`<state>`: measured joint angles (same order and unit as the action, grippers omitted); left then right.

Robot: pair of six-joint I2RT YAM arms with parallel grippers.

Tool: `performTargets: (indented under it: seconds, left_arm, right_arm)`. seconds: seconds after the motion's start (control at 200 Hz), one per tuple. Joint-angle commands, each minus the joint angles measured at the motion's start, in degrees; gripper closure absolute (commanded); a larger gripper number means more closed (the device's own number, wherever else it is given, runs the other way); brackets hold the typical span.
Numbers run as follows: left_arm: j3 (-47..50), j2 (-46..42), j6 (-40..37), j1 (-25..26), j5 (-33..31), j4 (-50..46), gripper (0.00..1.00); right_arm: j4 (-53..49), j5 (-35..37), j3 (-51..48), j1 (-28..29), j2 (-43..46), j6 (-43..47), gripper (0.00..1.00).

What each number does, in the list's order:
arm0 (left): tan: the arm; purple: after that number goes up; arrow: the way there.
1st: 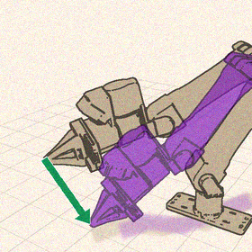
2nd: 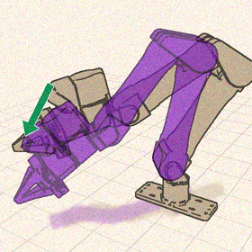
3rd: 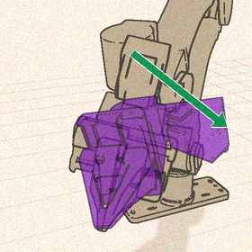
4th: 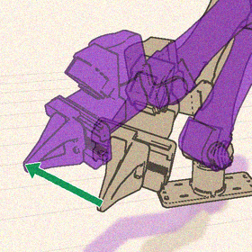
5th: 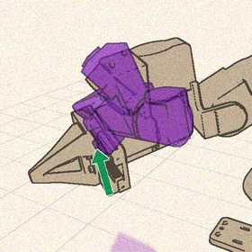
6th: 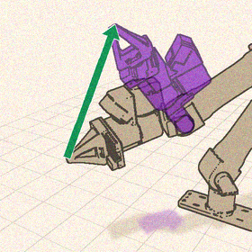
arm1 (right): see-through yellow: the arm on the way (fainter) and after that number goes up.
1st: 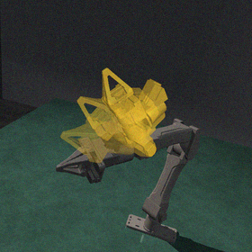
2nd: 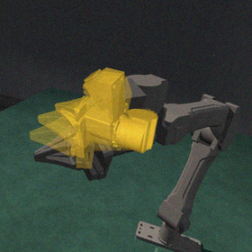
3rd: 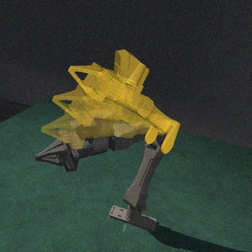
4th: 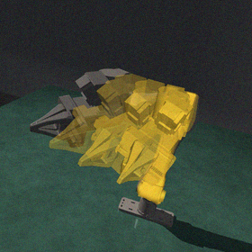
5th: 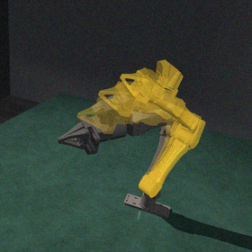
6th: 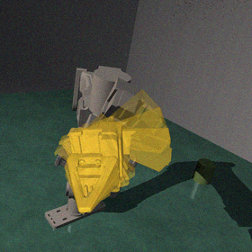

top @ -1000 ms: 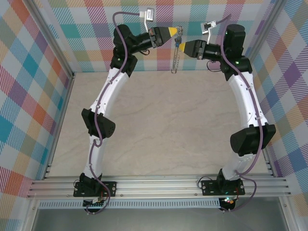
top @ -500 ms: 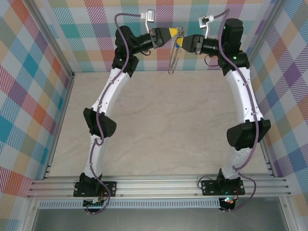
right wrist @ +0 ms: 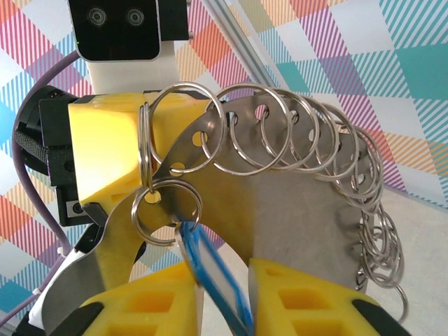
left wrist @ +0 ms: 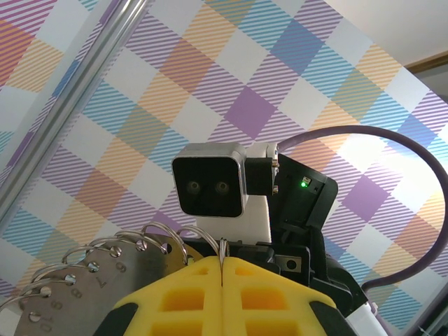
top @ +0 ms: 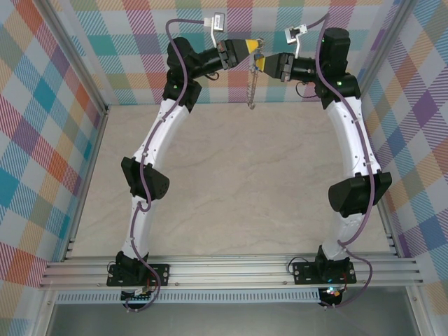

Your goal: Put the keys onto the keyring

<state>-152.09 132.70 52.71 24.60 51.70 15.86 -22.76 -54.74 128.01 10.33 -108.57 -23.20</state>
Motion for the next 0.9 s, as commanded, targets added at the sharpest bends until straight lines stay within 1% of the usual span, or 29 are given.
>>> performTargets:
  seconds: [0.0, 0.07, 0.2, 0.29, 0.4, 0.595, 0.76, 0.895]
  left_arm:
    - [-2.68, 0.49, -0.06, -0.69, -1.08, 3.92, 1.00]
    - [-2.68, 0.51, -0.07, -0.65, -1.17, 3.92, 1.00]
    - [-2.63, 0.54, -0.02, -0.69, -1.20, 3.92, 1.00]
    - [-2.68, 0.47, -0.04, -0.69, -1.22, 3.91, 1.00]
    - [-2.67, 0.45, -0.06, -0.81, -1.00, 3.92, 1.00]
    - [-2.68, 0.36, -0.08, -1.13, -0.81, 3.75, 1.00]
    - [-2.68, 0.23, -0.33, -1.47, -0.25, 3.44, 1.00]
    - [-2.64, -0.03, -2.07, -1.57, 0.36, 1.66, 1.00]
  right_arm:
    - [-0.26, -1.56, 0.90, 0.39, -0.03, 1.01, 0.81]
    - [-0.26, -1.53, 0.84, 0.40, 0.12, 1.14, 0.84]
    - [-0.26, -1.51, 0.75, 0.40, 0.13, 1.23, 0.92]
    - [-0.78, -1.35, 0.75, 0.40, 0.37, 1.48, 0.94]
    - [-2.56, -0.93, 1.13, 0.38, 0.56, 2.72, 1.00]
    - [-6.62, 0.78, 1.63, 0.31, 1.24, 5.35, 1.00]
    - [-12.03, 3.29, 3.61, 0.02, 1.08, 8.26, 1.00]
    - [-15.61, 5.11, 5.63, -0.22, 0.66, 9.87, 1.00]
